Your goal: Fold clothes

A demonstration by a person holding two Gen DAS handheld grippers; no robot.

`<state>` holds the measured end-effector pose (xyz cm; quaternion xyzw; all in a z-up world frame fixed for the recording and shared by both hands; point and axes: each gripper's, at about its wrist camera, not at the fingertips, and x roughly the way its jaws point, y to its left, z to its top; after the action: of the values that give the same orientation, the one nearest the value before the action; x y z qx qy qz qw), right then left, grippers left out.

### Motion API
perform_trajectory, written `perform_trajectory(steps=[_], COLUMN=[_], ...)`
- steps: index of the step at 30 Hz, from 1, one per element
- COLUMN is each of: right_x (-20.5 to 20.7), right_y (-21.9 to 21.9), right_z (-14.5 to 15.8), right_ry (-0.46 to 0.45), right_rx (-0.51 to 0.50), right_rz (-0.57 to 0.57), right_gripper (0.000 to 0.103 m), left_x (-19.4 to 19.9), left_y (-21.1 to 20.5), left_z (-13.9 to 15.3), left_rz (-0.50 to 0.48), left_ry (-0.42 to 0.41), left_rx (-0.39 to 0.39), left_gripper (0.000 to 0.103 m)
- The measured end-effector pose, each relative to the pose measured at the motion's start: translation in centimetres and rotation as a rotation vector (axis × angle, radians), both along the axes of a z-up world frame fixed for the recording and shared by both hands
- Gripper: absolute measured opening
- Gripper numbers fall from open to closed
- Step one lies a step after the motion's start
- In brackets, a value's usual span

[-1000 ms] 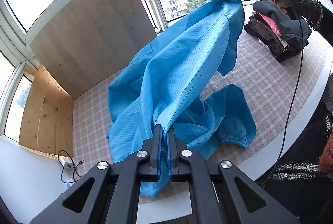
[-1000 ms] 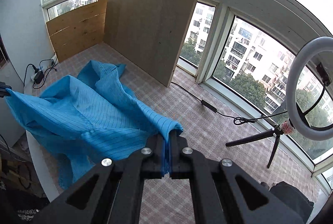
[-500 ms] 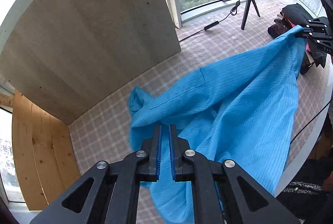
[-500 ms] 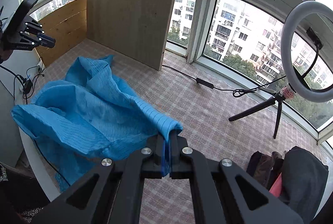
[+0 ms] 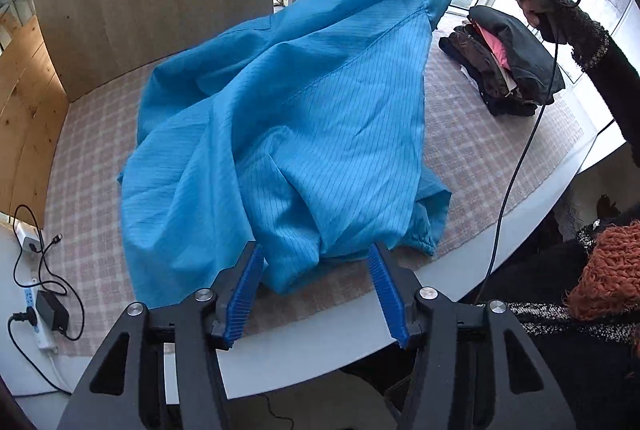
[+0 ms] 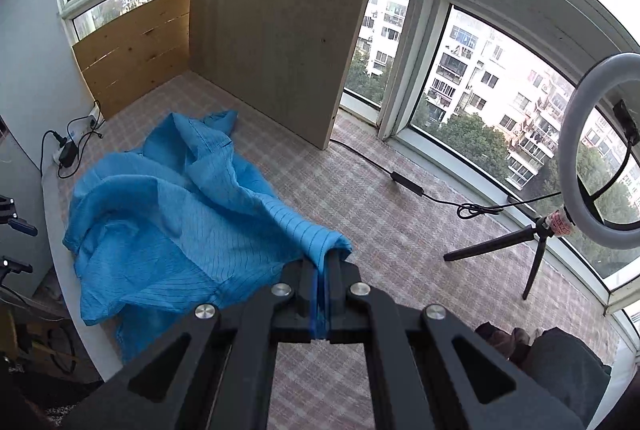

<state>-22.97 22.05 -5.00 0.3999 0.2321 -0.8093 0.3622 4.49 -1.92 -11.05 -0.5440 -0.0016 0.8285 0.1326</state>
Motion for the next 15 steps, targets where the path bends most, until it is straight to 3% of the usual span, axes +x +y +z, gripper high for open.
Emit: perform_trajectory(steps=[13, 14, 15], right_x=[1.1, 1.3, 1.5], right_y=[-2.7, -2.7, -2.6], right_z=[3.2, 3.4, 3.8], right_ry=[0.06, 0.059, 0.064], right_rx=[0.08, 0.076, 0.075], right_rz=[0.157, 0.166, 0.173], right_gripper=[0.002, 0.002, 0.002], left_x=[-2.1, -2.1, -1.8], left_y=[9.6, 9.6, 8.7], left_z=[-10.4, -10.0, -8.4], left_rz=[0.246, 0.264, 0.279], left_ry=[0.096, 0.112, 0.135], left_rx=[-0.133, -0.141, -0.148], left_gripper=[0.051, 0.041, 0.01])
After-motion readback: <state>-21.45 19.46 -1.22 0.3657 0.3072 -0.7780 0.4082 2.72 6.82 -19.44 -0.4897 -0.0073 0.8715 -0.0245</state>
